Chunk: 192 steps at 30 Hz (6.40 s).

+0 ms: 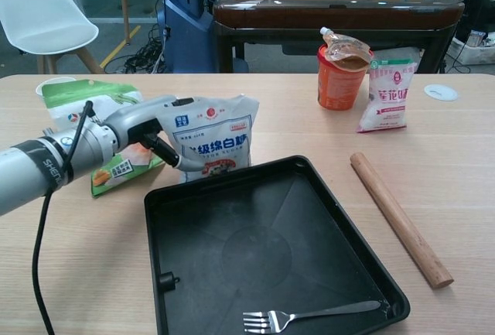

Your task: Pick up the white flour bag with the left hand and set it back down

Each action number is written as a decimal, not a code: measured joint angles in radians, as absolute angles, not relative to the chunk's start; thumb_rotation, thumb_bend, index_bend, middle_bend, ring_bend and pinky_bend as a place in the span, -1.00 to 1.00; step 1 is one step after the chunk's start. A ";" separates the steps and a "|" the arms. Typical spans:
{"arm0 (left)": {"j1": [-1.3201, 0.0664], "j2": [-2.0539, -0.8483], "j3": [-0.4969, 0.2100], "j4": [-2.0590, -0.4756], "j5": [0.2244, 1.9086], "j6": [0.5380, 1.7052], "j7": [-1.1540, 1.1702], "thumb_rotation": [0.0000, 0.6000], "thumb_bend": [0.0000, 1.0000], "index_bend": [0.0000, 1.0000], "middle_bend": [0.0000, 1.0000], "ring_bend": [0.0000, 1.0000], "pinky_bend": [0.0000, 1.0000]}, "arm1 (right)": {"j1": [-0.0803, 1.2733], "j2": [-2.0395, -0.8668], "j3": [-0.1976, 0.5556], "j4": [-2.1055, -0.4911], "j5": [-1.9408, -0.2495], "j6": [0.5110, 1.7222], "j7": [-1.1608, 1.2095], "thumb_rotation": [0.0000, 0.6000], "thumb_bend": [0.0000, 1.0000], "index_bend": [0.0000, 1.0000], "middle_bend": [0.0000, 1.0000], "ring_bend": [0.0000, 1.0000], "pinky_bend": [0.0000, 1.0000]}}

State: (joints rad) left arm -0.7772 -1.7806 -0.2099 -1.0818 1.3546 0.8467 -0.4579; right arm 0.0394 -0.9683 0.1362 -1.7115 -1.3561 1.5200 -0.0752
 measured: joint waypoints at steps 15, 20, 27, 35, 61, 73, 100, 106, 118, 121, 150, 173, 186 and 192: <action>-0.816 -1.842 -0.233 -0.989 1.301 0.784 -0.484 1.00 -0.65 -0.75 -0.68 -0.56 -0.46 | 0.028 -0.964 0.136 -1.709 -1.352 1.527 -0.064 1.00 -0.50 -0.53 -0.40 -0.63 -0.68; -0.823 -1.865 -0.242 -0.958 1.286 0.776 -0.490 1.00 -0.65 -0.71 -0.65 -0.56 -0.44 | 0.026 -0.963 0.136 -1.712 -1.351 1.527 -0.064 1.00 -0.50 -0.53 -0.40 -0.63 -0.68; -0.833 -1.893 -0.258 -0.919 1.265 0.764 -0.503 1.00 -0.65 -0.54 -0.54 -0.50 -0.37 | 0.022 -0.962 0.137 -1.715 -1.347 1.529 -0.065 1.00 -0.50 -0.53 -0.40 -0.63 -0.68; -0.842 -1.926 -0.271 -0.859 1.254 0.765 -0.502 1.00 -0.65 -0.14 -0.10 -0.13 -0.02 | 0.022 -0.962 0.138 -1.713 -1.344 1.525 -0.062 1.00 -0.50 -0.52 -0.40 -0.63 -0.68; -0.792 -1.742 -0.162 -0.931 1.509 1.138 -0.338 1.00 -0.65 0.00 0.14 0.00 0.20 | 0.026 -0.986 0.136 -1.691 -1.378 1.533 -0.037 1.00 -0.50 -0.52 -0.39 -0.63 -0.68; -0.755 -1.691 -0.120 -1.079 1.594 1.264 0.136 1.00 -0.65 -0.01 0.17 0.01 0.22 | 0.015 -0.990 0.130 -1.685 -1.394 1.549 -0.023 1.00 -0.50 -0.52 -0.39 -0.63 -0.68; -0.719 -1.625 -0.004 -1.259 1.734 1.193 0.968 1.00 -0.65 -0.04 0.20 0.02 0.23 | 0.002 -1.000 0.126 -1.679 -1.397 1.557 -0.013 1.00 -0.50 -0.52 -0.39 -0.63 -0.68; -0.696 -1.613 -0.010 -1.324 1.683 1.148 1.112 1.00 -0.62 -0.05 0.24 0.02 0.23 | 0.001 -1.001 0.128 -1.679 -1.396 1.559 -0.012 1.00 -0.50 -0.52 -0.39 -0.63 -0.68; -0.645 -1.603 -0.027 -1.473 1.514 1.085 1.524 1.00 -0.59 -0.02 0.28 0.04 0.23 | -0.002 -1.001 0.130 -1.678 -1.397 1.565 -0.010 1.00 -0.50 -0.52 -0.38 -0.63 -0.68; -0.635 -1.605 -0.032 -1.512 1.473 1.084 1.576 1.00 -0.59 -0.02 0.28 0.04 0.23 | -0.003 -1.002 0.131 -1.675 -1.394 1.564 -0.009 1.00 -0.50 -0.52 -0.38 -0.63 -0.68; -0.635 -1.594 -0.059 -1.589 1.403 1.133 1.503 1.00 -0.54 -0.01 0.29 0.06 0.23 | -0.014 -1.002 0.130 -1.680 -1.397 1.576 -0.009 1.00 -0.50 -0.52 -0.38 -0.62 -0.67; -0.655 -1.575 -0.229 -1.640 1.113 1.050 0.762 1.00 -0.54 -0.07 0.28 0.07 0.25 | -0.017 -1.009 0.129 -1.667 -1.394 1.569 0.004 1.00 -0.50 -0.52 -0.38 -0.62 -0.67; -0.672 -1.577 -0.350 -1.634 0.815 0.935 0.417 1.00 -0.54 -0.09 0.27 0.07 0.25 | -0.014 -1.011 0.129 -1.668 -1.395 1.562 0.003 1.00 -0.50 -0.52 -0.37 -0.62 -0.67; -0.702 -1.587 -0.381 -1.581 0.783 0.882 0.292 1.00 -0.54 -0.11 0.26 0.07 0.25 | -0.016 -1.011 0.129 -1.668 -1.390 1.563 0.002 1.00 -0.50 -0.49 -0.36 -0.62 -0.67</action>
State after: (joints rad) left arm -0.7025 -1.5873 -0.3808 -1.5806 0.7834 0.8815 0.2915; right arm -0.0163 -1.0108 0.1289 -1.6682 -1.3903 1.5625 0.0017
